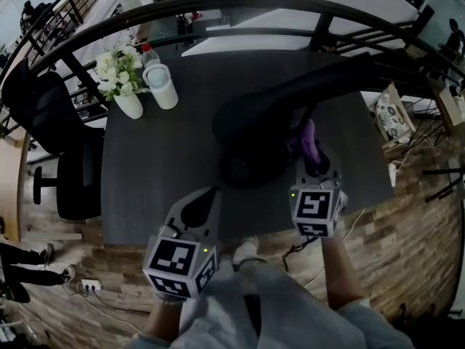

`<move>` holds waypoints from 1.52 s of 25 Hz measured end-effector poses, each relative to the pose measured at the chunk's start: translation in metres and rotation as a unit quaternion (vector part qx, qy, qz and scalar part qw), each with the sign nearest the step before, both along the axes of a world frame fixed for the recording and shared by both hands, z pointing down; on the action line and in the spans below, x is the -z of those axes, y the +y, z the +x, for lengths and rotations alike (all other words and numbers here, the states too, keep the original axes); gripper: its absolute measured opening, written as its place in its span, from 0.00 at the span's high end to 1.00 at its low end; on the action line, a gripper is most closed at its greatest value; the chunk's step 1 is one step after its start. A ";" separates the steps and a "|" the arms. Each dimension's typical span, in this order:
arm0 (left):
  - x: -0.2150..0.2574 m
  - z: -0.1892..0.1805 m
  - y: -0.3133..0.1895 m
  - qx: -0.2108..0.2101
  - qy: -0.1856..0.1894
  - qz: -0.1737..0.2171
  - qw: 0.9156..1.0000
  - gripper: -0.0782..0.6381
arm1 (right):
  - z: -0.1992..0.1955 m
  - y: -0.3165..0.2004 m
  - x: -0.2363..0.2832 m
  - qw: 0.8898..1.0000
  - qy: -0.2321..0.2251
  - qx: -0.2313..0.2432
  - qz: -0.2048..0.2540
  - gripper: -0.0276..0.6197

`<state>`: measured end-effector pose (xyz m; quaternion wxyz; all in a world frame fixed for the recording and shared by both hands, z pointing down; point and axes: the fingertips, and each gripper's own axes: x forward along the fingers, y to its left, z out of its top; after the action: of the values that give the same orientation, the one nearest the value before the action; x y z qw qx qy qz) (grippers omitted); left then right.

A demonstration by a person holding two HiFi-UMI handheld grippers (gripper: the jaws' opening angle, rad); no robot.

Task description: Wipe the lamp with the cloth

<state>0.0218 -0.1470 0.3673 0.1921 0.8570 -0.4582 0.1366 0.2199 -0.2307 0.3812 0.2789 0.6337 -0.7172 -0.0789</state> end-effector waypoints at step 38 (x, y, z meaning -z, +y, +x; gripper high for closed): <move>-0.029 -0.058 0.012 0.022 -0.032 -0.047 0.998 0.87 | 0.007 0.037 -0.191 0.979 -0.003 -0.086 -0.185 0.87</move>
<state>-0.0365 -0.1352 0.3965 0.2202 0.8321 -0.4758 0.1809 0.2267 -0.1942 0.5723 0.3948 0.6308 -0.6630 0.0811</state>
